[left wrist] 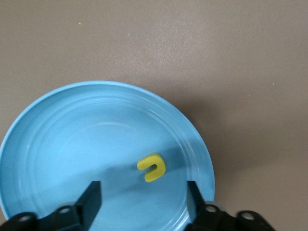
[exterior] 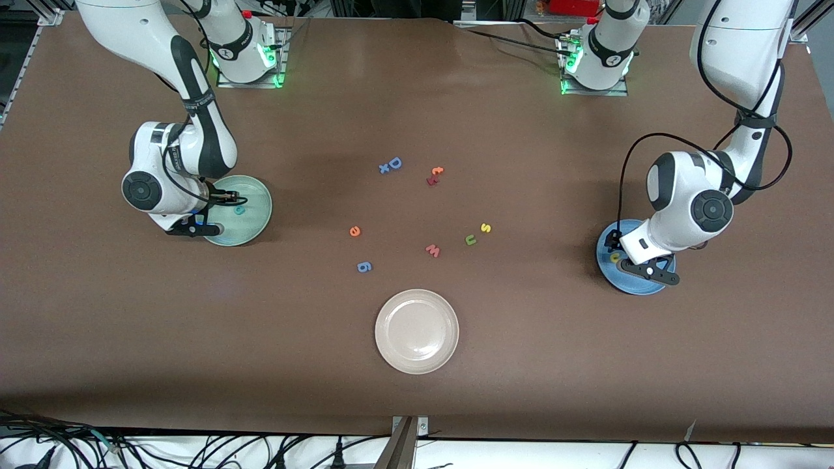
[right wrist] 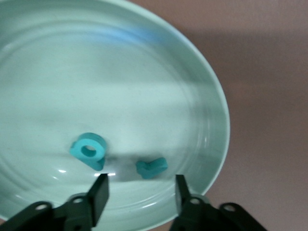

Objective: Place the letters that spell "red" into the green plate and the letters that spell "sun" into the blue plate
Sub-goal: 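Reach the right gripper to the orange e while the left reaches the s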

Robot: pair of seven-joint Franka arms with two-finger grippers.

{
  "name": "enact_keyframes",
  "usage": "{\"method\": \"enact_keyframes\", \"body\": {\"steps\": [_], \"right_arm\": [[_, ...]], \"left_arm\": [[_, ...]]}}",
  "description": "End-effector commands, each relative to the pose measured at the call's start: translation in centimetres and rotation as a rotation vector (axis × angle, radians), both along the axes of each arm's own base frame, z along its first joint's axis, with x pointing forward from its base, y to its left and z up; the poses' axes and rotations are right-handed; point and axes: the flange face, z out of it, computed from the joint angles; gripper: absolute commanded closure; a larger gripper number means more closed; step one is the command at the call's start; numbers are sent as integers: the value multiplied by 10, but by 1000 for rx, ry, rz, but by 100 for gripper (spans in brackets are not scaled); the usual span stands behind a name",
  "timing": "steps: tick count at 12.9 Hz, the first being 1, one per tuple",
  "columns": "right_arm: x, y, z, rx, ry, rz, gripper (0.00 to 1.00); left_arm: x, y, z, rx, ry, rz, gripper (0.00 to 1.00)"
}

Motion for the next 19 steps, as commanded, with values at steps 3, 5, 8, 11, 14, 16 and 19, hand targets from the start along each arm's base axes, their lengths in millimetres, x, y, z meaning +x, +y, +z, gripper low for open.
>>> {"method": "enact_keyframes", "body": {"steps": [3,5,8,11,14,16,19], "right_arm": [[39,47,69,61,17,42,0],[54,77,97,73,-9,90,0],[68,145,127,114,-88,202,0],[82,183,132,123,-121,261,0],[109,227,126,115,-126,328,0],[100,255,112,144,-108,336,1],[101,268,104,195,-170,277,24]], "left_arm": [[-3,-84,31,-65,-20,102,4],[-15,-136,37,-71,-12,220,3],[-36,-201,34,-63,0,244,1],[-47,-254,34,-68,0,397,1],[-59,-281,19,-56,6,343,1],[-62,-303,9,-56,9,313,1],[-66,-324,-1,-73,-14,280,2]]}}
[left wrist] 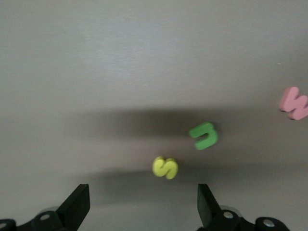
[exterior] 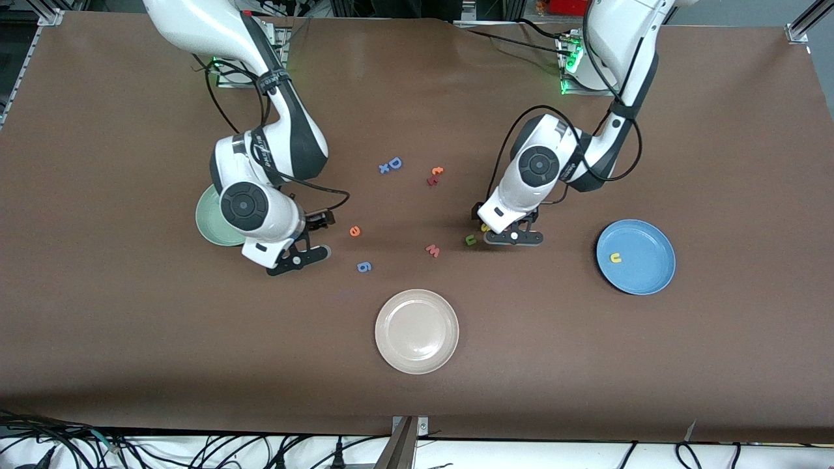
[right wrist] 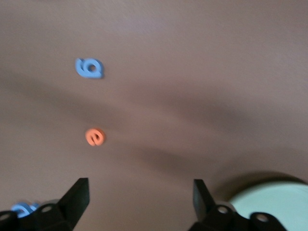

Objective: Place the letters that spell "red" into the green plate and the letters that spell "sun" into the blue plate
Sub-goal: 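Reach the right gripper to the orange e while the left reaches the s, then grasp the e with the right gripper while the left gripper grasps the s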

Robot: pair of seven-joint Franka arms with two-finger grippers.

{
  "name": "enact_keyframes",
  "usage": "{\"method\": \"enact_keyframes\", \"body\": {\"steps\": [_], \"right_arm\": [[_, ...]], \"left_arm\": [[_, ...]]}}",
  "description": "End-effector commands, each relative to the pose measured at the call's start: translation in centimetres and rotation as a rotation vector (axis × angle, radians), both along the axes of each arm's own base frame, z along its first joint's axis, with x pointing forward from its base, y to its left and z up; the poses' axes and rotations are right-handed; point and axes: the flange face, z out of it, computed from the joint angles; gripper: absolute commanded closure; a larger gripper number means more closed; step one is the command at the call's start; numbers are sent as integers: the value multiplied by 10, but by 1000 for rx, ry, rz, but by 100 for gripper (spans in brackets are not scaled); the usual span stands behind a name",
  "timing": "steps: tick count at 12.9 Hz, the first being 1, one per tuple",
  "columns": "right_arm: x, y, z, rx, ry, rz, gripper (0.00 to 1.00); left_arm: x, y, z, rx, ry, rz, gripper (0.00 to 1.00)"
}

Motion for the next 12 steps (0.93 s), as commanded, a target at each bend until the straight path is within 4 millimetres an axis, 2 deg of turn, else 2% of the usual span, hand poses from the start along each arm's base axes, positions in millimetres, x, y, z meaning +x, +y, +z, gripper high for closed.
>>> {"method": "enact_keyframes", "body": {"steps": [1,4,6,9,11,12], "right_arm": [[-1,14,-11,28,-39,-18,36],[-22,41,-47,45,-151,-16,36],[-39,48,-68,46,-160,-44,36],[-53,58,-80,57,-173,-79,35],[-72,65,-97,55,-197,-89,35],[-78,60,-107,56,-219,-94,34]], "left_arm": [[3,-14,-11,-13,-16,-22,2],[2,-11,-19,-15,-12,-130,3],[1,-9,-24,-12,-4,-140,4],[-2,-9,-33,-6,10,-139,10],[-6,-13,-38,-4,20,-143,14],[-6,-12,-40,0,21,-144,15]]}}
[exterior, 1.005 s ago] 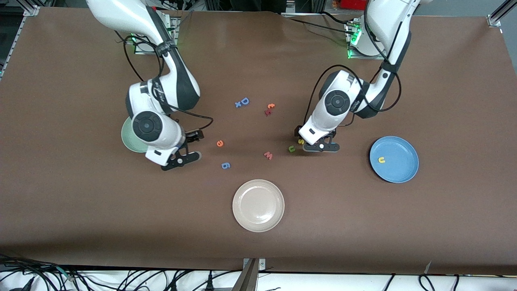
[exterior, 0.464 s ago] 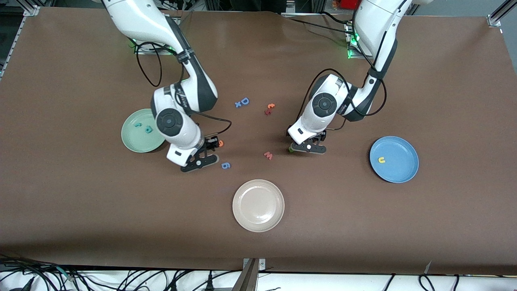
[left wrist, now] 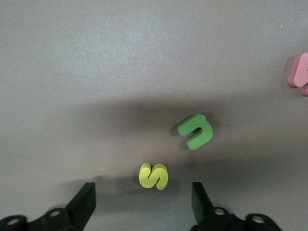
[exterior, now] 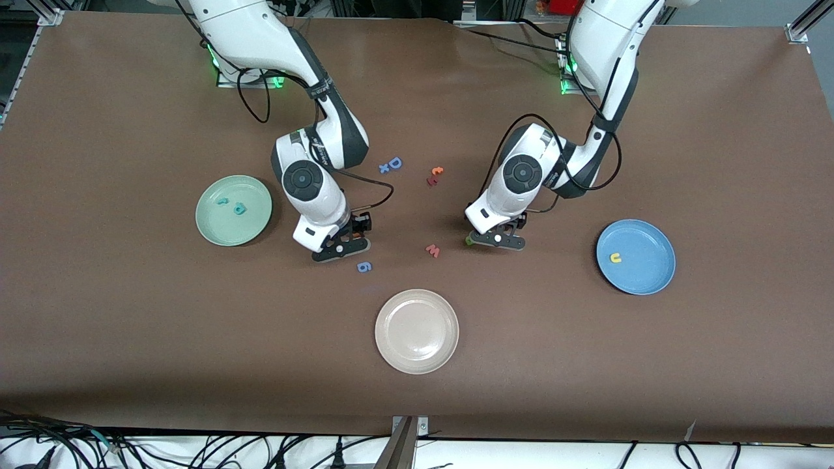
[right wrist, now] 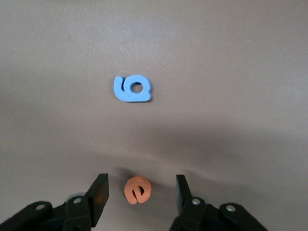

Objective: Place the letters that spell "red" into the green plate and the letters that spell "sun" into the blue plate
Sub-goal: 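Grasp the e with the right gripper while the left gripper grasps the s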

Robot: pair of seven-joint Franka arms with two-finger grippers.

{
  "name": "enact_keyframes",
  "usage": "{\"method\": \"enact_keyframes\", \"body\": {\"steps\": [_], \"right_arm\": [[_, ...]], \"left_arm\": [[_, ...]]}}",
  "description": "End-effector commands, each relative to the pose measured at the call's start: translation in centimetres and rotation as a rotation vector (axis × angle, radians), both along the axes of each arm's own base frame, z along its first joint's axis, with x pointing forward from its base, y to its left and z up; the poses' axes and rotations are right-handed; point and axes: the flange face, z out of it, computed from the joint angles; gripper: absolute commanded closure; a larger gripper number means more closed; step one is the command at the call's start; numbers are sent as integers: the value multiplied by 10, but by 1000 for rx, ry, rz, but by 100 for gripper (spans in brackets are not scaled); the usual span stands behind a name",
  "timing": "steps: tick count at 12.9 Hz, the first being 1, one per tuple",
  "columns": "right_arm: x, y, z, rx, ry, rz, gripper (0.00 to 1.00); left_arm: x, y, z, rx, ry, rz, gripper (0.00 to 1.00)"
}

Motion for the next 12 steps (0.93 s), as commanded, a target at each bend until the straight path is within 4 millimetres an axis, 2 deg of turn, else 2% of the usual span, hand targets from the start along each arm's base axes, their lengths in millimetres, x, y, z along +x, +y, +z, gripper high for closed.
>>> {"method": "enact_keyframes", "body": {"steps": [1,4,7,10,12], "right_arm": [[-23,-7,-21,7,-36,-27,33],[-28,-11,-26,-2,-24,-26,34],[-28,-10,-25,0,-28,-26,57],[-27,-9,-24,1,-29,-17,84],[-24,-9,-16,4,-33,-8,84]], "left_arm": [[2,-2,-5,-5,1,-14,15],[2,-2,-7,-3,3,-16,25],[9,4,-2,0,-13,-5,25],[9,0,-3,-6,-30,-12,25],[8,-4,-4,-14,-45,-16,26]]}}
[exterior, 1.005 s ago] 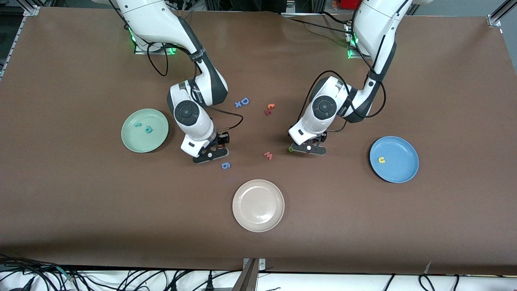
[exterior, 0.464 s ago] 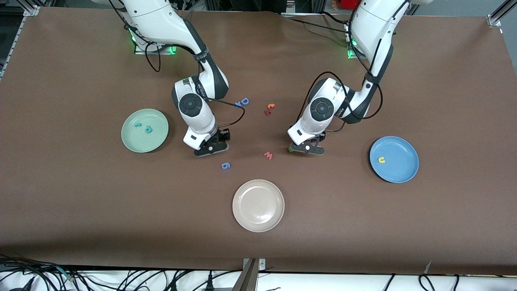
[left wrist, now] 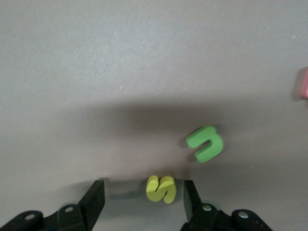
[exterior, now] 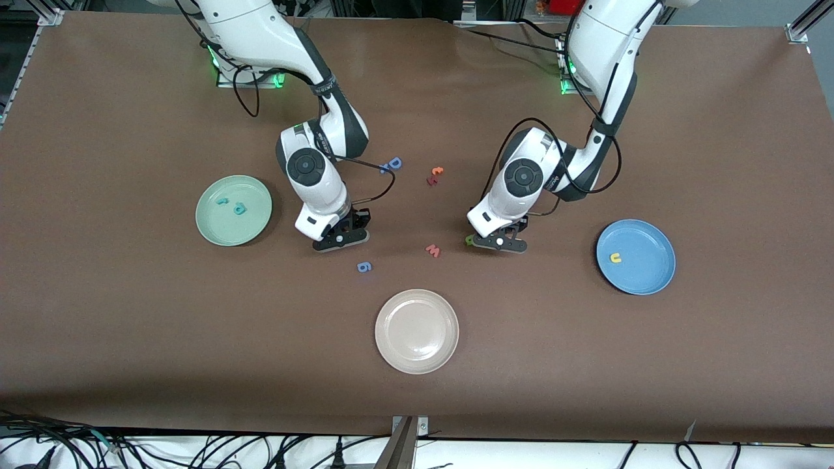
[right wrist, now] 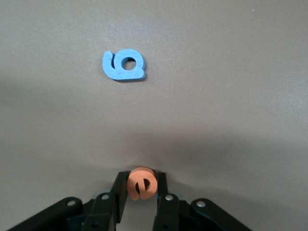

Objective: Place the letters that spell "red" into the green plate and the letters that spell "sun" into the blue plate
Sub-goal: 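Grasp the e with the right gripper while the left gripper grasps the s, then drop the e on the green plate while the left drops the s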

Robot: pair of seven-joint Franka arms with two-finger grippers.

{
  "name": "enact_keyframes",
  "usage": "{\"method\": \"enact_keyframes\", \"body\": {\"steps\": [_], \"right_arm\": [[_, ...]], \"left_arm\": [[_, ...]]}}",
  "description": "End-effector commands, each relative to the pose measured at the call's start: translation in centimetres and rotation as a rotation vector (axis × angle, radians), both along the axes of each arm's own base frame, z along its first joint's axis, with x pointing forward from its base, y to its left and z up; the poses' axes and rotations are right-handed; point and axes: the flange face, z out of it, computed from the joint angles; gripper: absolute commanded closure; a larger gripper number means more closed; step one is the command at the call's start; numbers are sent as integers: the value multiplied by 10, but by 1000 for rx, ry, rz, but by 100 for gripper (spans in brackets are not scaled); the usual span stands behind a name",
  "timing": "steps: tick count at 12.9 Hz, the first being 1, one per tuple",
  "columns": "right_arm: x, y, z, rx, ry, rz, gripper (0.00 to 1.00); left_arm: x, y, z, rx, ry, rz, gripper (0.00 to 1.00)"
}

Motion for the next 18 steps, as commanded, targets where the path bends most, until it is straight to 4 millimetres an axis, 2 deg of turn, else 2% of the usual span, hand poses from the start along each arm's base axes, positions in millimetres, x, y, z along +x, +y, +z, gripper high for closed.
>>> {"method": "enact_keyframes", "body": {"steps": [1,3,5,6,8,10,12,13,14,15,18], "right_arm": [[1,-9,5,-5,16,4,85],[11,-25,22,-17,29,14,85],[25,-57,45,-40,55,43,85],[30,-78,50,-57,83,67,85],[39,-122,49,-92,133,103,85],[38,-148,66,-96,211,94,85],[40,-187,76,-99,279,126,85],[37,-199,73,-99,316,160,85],[33,-222,66,-102,341,147,85],[29,-236,58,-103,361,148,85],[36,-284,36,-114,369,94,85]], "left_arm": [[0,-8,-1,-10,-16,-27,26],[-3,-12,-5,-7,-11,-34,26],[-4,-11,-8,-5,-7,-34,28],[-4,-10,-8,-3,-8,-36,30],[-4,-10,-8,-3,-8,-36,41],[-3,-9,-8,4,-12,-36,48],[-4,-10,-8,5,-13,-39,55],[-3,-10,-9,6,-13,-38,56],[-4,-10,-9,5,-13,-39,60],[-4,-9,-10,7,-11,-38,66],[-4,-9,-10,7,-10,-38,82]]}}
